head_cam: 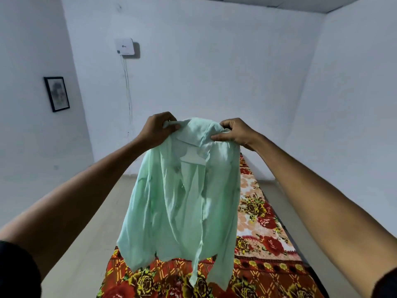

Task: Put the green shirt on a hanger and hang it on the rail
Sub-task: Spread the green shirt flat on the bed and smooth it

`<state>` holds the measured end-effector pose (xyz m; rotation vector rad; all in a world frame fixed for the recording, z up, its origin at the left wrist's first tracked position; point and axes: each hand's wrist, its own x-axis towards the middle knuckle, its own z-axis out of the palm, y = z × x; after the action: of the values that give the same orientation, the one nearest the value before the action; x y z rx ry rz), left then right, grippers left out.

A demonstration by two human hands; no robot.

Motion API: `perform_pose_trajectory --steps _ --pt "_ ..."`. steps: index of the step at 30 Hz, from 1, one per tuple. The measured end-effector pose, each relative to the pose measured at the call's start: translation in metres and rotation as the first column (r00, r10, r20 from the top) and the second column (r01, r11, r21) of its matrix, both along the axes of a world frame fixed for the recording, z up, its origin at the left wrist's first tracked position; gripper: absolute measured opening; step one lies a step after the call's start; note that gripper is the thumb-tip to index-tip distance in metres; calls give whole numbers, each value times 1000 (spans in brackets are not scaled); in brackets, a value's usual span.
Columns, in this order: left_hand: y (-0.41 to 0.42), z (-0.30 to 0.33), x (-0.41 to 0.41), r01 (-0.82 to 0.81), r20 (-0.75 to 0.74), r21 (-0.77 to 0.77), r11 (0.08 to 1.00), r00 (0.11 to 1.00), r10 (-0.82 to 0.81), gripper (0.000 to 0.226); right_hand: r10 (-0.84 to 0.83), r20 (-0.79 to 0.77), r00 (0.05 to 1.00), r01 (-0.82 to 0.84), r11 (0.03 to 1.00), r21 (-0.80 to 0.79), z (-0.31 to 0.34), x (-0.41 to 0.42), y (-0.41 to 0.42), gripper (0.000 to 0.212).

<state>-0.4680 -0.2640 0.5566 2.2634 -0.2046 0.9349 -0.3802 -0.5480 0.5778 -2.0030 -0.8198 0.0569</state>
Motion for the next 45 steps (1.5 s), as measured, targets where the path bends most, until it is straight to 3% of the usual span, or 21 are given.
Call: perform_pose_trajectory --steps 4,10,13,15,21,27,31,45 --pt "-12 -9 -13 -27 -4 -81 996 1000 27 17 12 9 1000 -11 999 -50 -2 -12 -6 36" --pt "-19 -20 -30 -9 -30 -169 986 1000 4 17 17 33 999 -16 1000 -5 -22 -24 -14 35" --pt "-21 -27 -42 45 -112 -68 997 992 -52 11 74 -32 997 -78 984 -162 -28 -33 -22 39" --pt "-22 -35 -48 55 -147 -22 998 987 -57 10 92 -37 995 -98 970 -224 -33 -32 -26 28" --pt "-25 -66 -65 1 -56 -66 998 998 -5 14 70 -38 997 -70 998 6 -61 -47 -25 24" --pt "-29 -86 -84 -12 -21 -21 1000 1000 12 6 47 -88 995 -46 999 13 -77 -66 -20 28" --pt "-21 -89 -94 -39 -4 -42 998 999 39 15 15 -159 987 -6 998 58 -82 -78 -13 27" --pt "1 -107 -103 -22 21 -70 997 1000 23 23 -42 -120 992 50 997 57 -104 -89 13 37"
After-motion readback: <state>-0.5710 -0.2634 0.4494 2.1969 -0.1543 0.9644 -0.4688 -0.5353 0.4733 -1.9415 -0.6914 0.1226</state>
